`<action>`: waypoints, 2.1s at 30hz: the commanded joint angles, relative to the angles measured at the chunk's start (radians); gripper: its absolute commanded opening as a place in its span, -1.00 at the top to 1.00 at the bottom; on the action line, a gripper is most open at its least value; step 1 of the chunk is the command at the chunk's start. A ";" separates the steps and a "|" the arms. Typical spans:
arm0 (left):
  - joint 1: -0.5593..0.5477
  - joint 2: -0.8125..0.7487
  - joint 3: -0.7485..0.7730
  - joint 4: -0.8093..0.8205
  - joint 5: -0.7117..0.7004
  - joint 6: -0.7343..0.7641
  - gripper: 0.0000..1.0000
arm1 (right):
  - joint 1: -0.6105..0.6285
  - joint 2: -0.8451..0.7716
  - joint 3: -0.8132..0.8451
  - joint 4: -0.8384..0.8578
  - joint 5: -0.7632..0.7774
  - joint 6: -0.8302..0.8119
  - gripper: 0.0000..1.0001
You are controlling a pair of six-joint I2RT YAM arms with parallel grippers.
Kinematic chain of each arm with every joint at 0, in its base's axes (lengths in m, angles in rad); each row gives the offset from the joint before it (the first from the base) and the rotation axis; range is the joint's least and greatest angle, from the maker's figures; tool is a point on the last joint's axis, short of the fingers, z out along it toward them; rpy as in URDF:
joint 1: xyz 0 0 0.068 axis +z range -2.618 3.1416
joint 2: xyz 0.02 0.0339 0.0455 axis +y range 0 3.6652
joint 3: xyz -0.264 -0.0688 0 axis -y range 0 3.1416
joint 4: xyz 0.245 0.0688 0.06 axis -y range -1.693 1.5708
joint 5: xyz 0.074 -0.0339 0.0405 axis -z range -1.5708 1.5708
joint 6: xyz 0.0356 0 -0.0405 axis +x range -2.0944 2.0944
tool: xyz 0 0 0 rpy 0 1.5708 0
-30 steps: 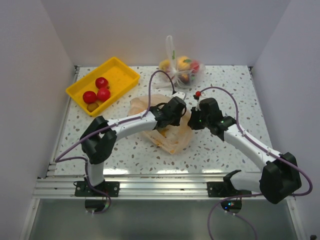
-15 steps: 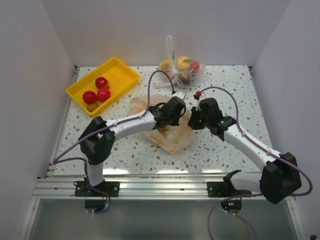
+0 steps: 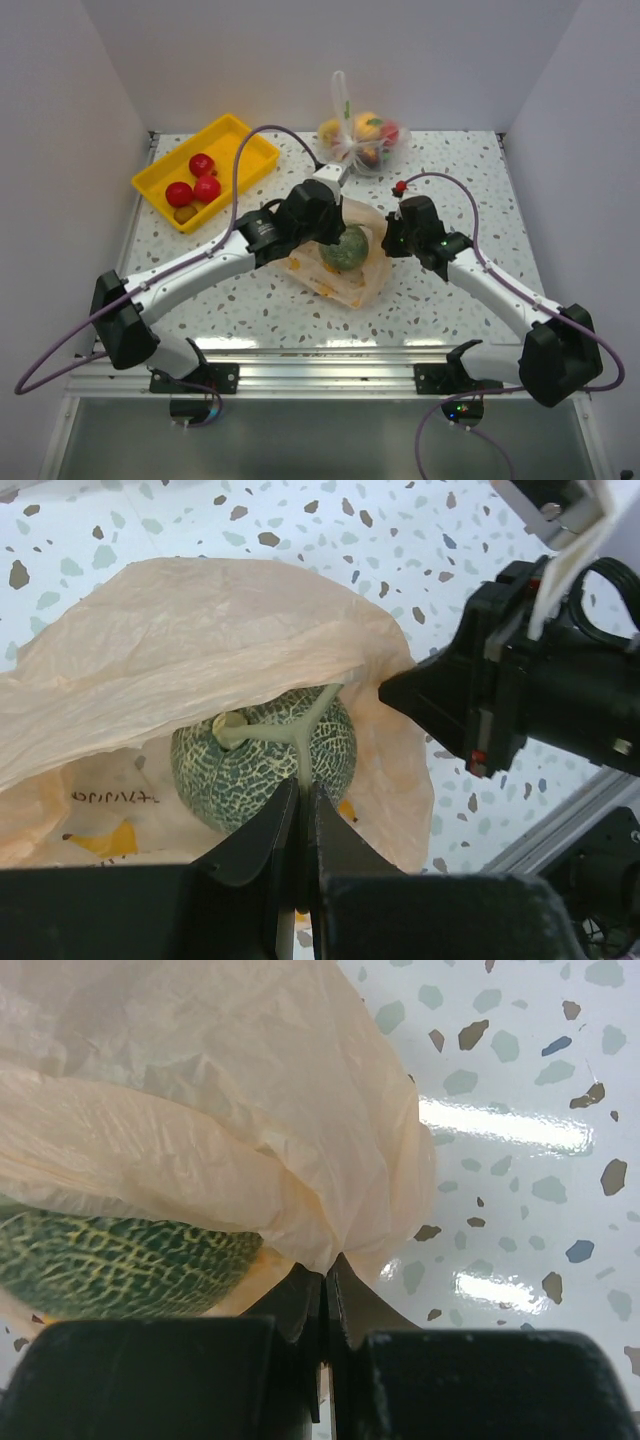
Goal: Untie the knot of the plastic bag and take out the fruit
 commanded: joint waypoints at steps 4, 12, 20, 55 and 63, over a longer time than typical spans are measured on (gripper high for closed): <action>0.023 -0.150 0.011 -0.073 0.095 0.035 1.00 | 0.001 0.013 -0.012 0.018 0.035 0.014 1.00; 0.098 -0.256 0.058 -0.214 0.204 0.098 1.00 | 0.001 -0.013 -0.006 -0.002 0.044 0.007 1.00; 0.259 -0.303 0.216 -0.190 0.131 0.091 1.00 | 0.001 -0.022 -0.018 -0.005 0.012 -0.004 1.00; 0.911 0.511 0.497 0.364 0.204 0.072 0.74 | 0.001 -0.100 -0.019 -0.036 -0.060 -0.010 1.00; 0.909 0.498 0.428 0.410 0.278 0.067 0.74 | 0.002 -0.085 -0.013 -0.025 -0.078 -0.002 1.00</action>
